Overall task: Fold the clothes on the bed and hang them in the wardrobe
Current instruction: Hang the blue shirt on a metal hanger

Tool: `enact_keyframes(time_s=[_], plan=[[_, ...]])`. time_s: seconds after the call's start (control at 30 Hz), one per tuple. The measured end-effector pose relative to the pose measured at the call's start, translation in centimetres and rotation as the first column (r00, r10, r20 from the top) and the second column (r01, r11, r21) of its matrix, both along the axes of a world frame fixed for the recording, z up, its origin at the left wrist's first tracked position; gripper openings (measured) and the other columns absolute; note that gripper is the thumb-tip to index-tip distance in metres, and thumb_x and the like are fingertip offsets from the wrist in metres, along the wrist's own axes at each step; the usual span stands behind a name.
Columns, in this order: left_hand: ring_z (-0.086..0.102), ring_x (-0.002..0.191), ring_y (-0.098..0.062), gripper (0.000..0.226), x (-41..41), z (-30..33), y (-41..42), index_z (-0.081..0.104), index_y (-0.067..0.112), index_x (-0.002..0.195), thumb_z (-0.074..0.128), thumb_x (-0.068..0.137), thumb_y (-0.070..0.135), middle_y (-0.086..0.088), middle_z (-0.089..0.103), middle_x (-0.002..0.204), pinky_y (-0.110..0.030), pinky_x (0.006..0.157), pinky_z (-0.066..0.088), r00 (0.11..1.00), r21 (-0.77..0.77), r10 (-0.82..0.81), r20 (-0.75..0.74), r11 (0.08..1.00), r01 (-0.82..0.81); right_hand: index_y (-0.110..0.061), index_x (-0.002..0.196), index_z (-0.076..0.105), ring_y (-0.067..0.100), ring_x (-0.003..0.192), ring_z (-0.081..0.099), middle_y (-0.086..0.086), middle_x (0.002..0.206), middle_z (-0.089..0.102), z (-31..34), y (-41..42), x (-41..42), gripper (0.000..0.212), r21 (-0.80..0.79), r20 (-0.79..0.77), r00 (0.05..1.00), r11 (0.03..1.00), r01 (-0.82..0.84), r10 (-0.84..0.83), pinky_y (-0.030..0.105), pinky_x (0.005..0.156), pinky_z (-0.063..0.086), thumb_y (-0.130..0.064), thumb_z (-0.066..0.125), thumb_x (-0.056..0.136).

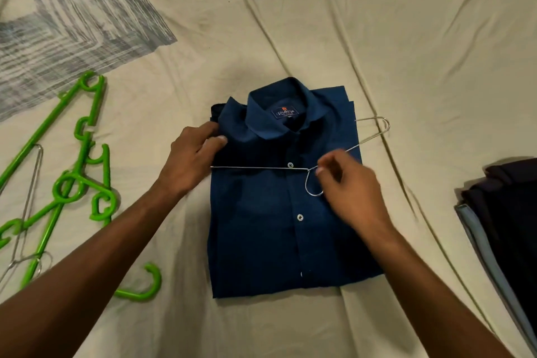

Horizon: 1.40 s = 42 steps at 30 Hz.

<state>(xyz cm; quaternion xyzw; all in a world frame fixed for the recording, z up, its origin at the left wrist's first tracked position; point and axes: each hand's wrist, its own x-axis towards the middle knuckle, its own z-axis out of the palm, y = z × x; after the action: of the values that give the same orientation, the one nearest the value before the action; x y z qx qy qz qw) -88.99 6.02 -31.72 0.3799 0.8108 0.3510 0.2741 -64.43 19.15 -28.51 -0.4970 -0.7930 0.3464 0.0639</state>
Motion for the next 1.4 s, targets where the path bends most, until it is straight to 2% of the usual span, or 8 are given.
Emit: enact_keyframes(time_s=[0.17, 0.37, 0.47, 0.83, 0.97, 1.13, 1.23, 1.4], plan=[[0.060, 0.105, -0.017, 0.064, 1.0, 1.2, 3.1, 0.055, 0.024, 0.122, 0.062, 0.077, 0.070, 0.007, 0.063, 0.113, -0.037, 0.092, 0.048, 0.988, -0.125, 0.122, 0.098, 0.986, -0.109, -0.021, 0.131, 0.045, 0.027, 0.113, 0.051, 0.002, 0.124, 0.058, -1.7, -3.6, -0.3, 0.037, 0.196, 0.423, 0.878, 0.923, -0.331, 0.225, 0.041, 0.087, 0.044, -0.039, 0.053, 0.098], [0.068, 0.088, -0.019, 0.015, -0.5, 1.2, 7.3, 0.063, 0.023, 0.096, 0.072, 0.084, 0.024, 0.000, 0.071, 0.093, -0.042, 0.088, 0.057, 0.953, -0.033, 0.124, 0.277, 0.992, -0.120, -0.023, 0.118, 0.058, 0.026, 0.106, 0.050, -0.001, 0.115, 0.063, -1.1, -3.8, -0.8, 0.021, 0.255, 0.449, 0.838, 0.855, -0.452, 0.310, 0.036, 0.079, 0.033, -0.021, 0.048, 0.100], [0.064, 0.078, -0.013, 0.015, -0.9, 1.0, 7.5, 0.059, 0.023, 0.090, 0.066, 0.093, 0.011, 0.000, 0.067, 0.087, -0.030, 0.075, 0.054, 0.918, 0.033, 0.188, 0.349, 0.977, -0.213, -0.020, 0.087, 0.070, 0.028, 0.081, 0.057, 0.001, 0.087, 0.067, 0.2, -5.0, 1.1, 0.017, 0.304, 0.463, 0.812, 0.797, -0.521, 0.355, 0.034, 0.065, 0.032, -0.017, 0.080, 0.073], [0.060, 0.078, -0.016, 0.015, -1.1, -1.0, 7.2, 0.055, 0.021, 0.088, 0.059, 0.096, 0.010, -0.002, 0.062, 0.084, -0.028, 0.068, 0.052, 0.847, -0.004, 0.325, 0.421, 0.934, -0.356, -0.019, 0.066, 0.066, 0.024, 0.068, 0.056, 0.000, 0.061, 0.060, -0.9, -16.5, 8.9, 0.026, 0.197, 0.423, 0.668, 0.658, -0.727, 0.612, 0.039, 0.061, 0.047, -0.018, 0.081, 0.044], [0.061, 0.083, -0.020, 0.016, -1.3, -1.3, 7.5, 0.052, 0.023, 0.085, 0.060, 0.095, 0.015, -0.001, 0.061, 0.085, -0.030, 0.069, 0.054, 0.844, -0.026, 0.363, 0.395, 0.923, -0.384, -0.020, 0.065, 0.065, 0.023, 0.062, 0.057, -0.001, 0.056, 0.058, -1.7, -19.5, 10.6, 0.034, 0.153, 0.434, 0.660, 0.671, -0.725, 0.614, 0.038, 0.069, 0.027, -0.023, 0.078, 0.034], [0.058, 0.110, -0.029, 0.030, 0.1, -0.8, 6.5, 0.050, 0.013, 0.120, 0.053, 0.094, 0.029, -0.009, 0.058, 0.119, -0.036, 0.088, 0.045, 0.918, -0.001, 0.372, -0.137, 0.927, -0.376, -0.019, 0.068, 0.066, 0.023, 0.057, 0.055, -0.001, 0.059, 0.057, -2.4, -22.3, 12.3, 0.033, 0.182, 0.435, 0.711, 0.720, -0.670, 0.552, 0.038, 0.069, 0.027, -0.016, 0.074, 0.036], [0.046, 0.129, -0.030, 0.053, 4.7, 0.4, 4.0, 0.046, 0.012, 0.140, 0.050, 0.094, 0.039, -0.009, 0.046, 0.144, -0.041, 0.098, 0.035, 0.841, 0.183, 0.153, -0.520, 0.981, -0.065, -0.020, 0.074, 0.067, 0.023, 0.061, 0.057, -0.002, 0.064, 0.060, -2.6, -22.8, 12.7, 0.038, 0.197, 0.425, 0.759, 0.768, -0.610, 0.494, 0.039, 0.068, 0.043, -0.012, 0.077, 0.038], [0.010, 0.154, -0.030, 0.072, 10.0, -3.7, -0.7, 0.023, 0.030, 0.158, 0.029, 0.098, 0.069, -0.006, 0.016, 0.167, -0.061, 0.120, 0.009, 0.298, -0.302, -0.620, -0.725, 0.676, 0.673, -0.021, 0.084, 0.067, 0.021, 0.063, 0.057, -0.003, 0.071, 0.062, -3.7, -23.5, 13.6, 0.031, 0.255, 0.415, 0.805, 0.795, -0.551, 0.425, 0.039, 0.069, 0.040, -0.007, 0.054, 0.059]])
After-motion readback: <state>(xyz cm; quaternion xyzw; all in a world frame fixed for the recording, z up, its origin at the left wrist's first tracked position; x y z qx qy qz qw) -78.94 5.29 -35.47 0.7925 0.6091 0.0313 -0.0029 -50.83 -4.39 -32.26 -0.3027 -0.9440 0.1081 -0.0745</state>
